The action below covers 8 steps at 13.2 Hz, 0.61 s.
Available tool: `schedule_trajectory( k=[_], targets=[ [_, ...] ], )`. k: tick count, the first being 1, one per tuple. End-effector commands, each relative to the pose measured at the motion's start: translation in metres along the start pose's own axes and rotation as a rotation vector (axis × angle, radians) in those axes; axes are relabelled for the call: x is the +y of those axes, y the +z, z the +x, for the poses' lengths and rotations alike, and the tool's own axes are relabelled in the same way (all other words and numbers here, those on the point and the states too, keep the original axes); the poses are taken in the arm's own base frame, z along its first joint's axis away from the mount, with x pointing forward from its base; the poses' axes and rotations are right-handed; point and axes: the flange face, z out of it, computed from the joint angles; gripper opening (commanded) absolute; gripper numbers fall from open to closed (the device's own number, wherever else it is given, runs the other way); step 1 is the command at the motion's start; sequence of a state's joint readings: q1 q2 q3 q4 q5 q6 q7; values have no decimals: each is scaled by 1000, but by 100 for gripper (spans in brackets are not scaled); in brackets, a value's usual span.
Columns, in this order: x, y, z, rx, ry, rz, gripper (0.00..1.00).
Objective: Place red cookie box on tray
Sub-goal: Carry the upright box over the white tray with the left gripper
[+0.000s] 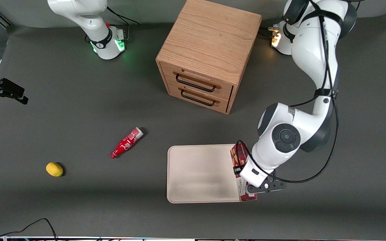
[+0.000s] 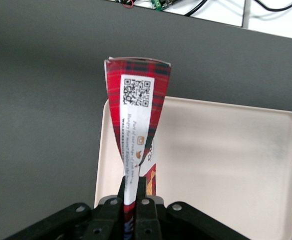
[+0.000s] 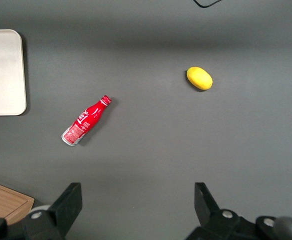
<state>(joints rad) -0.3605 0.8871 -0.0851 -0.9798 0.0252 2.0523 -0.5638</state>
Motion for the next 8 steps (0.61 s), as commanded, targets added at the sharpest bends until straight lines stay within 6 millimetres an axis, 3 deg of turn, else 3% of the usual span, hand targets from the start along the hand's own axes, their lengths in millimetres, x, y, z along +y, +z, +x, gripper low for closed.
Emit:
schedule_trajectory(
  k=[1, 3, 8],
  targets=[
    [20, 26, -5, 57, 16, 39, 0],
    [26, 51, -12, 65, 46, 63, 0],
    [32, 73, -25, 51, 126, 105, 0]
  ],
)
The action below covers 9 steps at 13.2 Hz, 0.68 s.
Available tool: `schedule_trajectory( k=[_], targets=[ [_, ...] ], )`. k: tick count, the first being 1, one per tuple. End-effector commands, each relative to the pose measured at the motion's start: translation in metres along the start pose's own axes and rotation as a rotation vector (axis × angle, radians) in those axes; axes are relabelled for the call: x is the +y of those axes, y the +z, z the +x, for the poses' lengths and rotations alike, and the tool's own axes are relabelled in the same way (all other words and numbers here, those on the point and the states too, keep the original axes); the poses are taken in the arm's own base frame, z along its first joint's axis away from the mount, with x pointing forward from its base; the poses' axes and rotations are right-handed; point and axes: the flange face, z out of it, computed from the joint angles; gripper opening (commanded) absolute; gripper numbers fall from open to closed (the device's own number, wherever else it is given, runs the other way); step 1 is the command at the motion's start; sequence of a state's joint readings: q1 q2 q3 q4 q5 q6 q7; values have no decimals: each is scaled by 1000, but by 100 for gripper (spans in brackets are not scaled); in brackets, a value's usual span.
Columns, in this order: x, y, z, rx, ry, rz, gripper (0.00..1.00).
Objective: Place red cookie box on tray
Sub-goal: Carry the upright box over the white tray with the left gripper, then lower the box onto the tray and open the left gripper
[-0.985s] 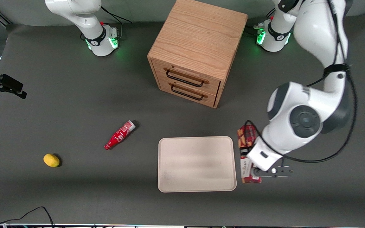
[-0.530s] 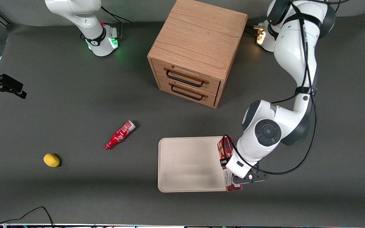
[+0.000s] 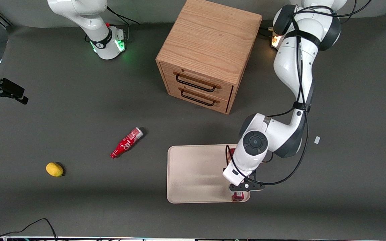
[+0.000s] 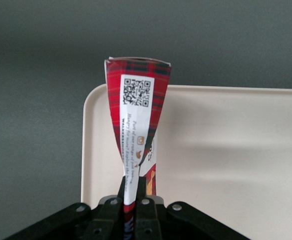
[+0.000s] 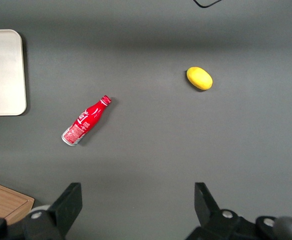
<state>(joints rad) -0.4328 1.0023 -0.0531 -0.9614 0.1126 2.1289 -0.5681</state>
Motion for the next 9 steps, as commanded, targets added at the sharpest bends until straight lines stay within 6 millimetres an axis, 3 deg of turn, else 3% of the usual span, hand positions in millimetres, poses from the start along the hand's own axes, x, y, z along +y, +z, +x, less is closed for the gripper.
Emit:
schedule_trajectory(
  k=[1, 4, 6, 8, 9],
  targets=[
    [6, -1, 0, 21, 43, 26, 0],
    [6, 16, -4, 12, 50, 37, 2],
    [5, 25, -6, 14, 58, 46, 14],
    [5, 32, -7, 11, 60, 47, 48],
    [5, 31, -6, 22, 59, 40, 99]
  ],
)
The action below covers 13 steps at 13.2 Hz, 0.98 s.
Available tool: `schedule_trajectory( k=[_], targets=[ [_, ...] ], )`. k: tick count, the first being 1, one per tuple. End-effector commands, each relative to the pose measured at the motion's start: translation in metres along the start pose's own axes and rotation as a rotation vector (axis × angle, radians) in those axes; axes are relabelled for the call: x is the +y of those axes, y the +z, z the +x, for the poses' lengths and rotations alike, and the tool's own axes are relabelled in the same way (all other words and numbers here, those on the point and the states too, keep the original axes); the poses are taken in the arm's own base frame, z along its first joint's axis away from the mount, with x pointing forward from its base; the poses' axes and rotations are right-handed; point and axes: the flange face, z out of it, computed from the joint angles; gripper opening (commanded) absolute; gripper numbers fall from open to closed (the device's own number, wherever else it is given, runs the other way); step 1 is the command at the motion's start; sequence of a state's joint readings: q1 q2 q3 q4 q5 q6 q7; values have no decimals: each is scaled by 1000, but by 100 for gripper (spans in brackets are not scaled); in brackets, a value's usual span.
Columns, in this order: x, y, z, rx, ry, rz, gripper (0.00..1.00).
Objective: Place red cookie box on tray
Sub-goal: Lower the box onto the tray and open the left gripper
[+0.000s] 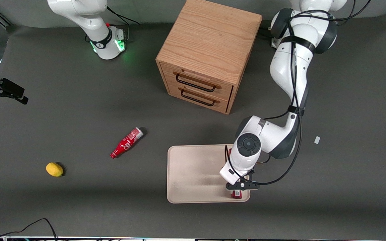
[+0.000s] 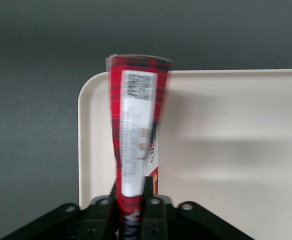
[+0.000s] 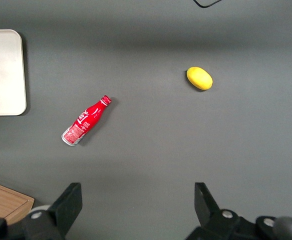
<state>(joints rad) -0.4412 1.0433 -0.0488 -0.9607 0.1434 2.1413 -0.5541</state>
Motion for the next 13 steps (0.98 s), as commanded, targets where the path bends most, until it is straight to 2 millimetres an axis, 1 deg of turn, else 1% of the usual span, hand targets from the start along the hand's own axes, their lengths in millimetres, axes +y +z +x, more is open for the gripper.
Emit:
schedule_trajectory(
  k=[1, 3, 5, 7, 8, 9, 10, 11, 12, 13],
  targets=[
    [4, -1, 3, 32, 19, 5, 100],
    [5, -1, 3, 33, 19, 4, 100],
    [1, -6, 6, 28, 14, 11, 100],
    [0, -13, 6, 8, 13, 25, 100],
    [-5, -21, 8, -7, 10, 34, 100],
    [-7, -33, 10, -28, 22, 45, 100],
    [-8, -50, 11, -51, 25, 57, 100],
    [-11, -70, 12, -71, 22, 72, 100],
    [-19, -96, 13, -90, 24, 82, 100],
    [-38, -121, 20, -107, 45, 80, 100]
  ],
)
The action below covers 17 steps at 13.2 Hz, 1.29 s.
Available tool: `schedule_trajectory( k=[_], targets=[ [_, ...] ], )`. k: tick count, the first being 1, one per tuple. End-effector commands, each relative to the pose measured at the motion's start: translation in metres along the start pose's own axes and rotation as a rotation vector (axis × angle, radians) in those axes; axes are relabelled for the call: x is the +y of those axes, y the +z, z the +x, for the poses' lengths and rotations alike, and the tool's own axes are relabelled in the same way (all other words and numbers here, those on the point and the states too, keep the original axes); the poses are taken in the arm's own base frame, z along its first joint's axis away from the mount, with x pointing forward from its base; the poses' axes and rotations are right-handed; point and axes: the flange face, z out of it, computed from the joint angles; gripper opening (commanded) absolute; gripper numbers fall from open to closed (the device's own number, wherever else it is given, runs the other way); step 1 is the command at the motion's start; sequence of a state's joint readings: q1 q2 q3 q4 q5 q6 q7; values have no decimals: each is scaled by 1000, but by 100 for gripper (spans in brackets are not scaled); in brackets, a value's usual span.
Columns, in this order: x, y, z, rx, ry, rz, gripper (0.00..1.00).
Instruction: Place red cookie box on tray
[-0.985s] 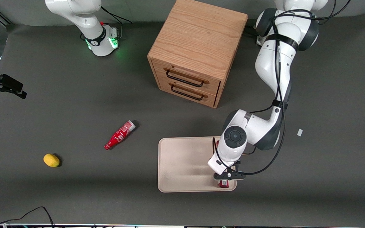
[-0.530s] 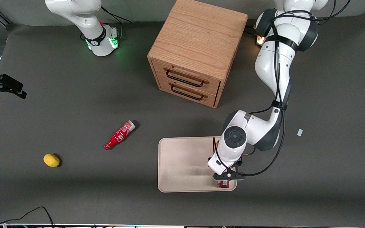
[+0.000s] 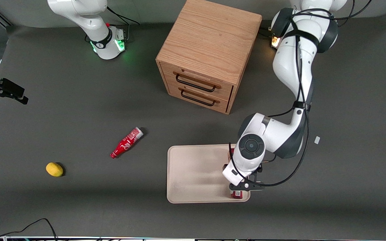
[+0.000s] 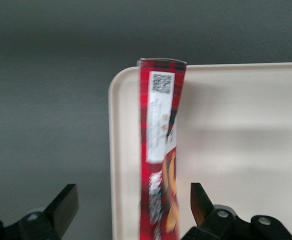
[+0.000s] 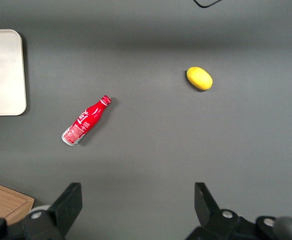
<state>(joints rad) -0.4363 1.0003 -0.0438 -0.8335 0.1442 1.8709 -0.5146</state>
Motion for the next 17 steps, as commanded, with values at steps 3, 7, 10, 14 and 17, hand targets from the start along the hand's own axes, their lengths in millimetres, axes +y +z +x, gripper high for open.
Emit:
schedule_trajectory(
  k=[3, 7, 10, 14, 17],
  targets=[
    [-90, -118, 4, -72, 64, -5, 100],
    [-206, -166, -27, -84, 95, 3, 100],
    [-275, -174, -48, -118, 92, 14, 100],
    [-336, -194, -68, -125, 86, 6, 100],
    [-365, -191, -93, -116, 71, 5, 100]
  ],
)
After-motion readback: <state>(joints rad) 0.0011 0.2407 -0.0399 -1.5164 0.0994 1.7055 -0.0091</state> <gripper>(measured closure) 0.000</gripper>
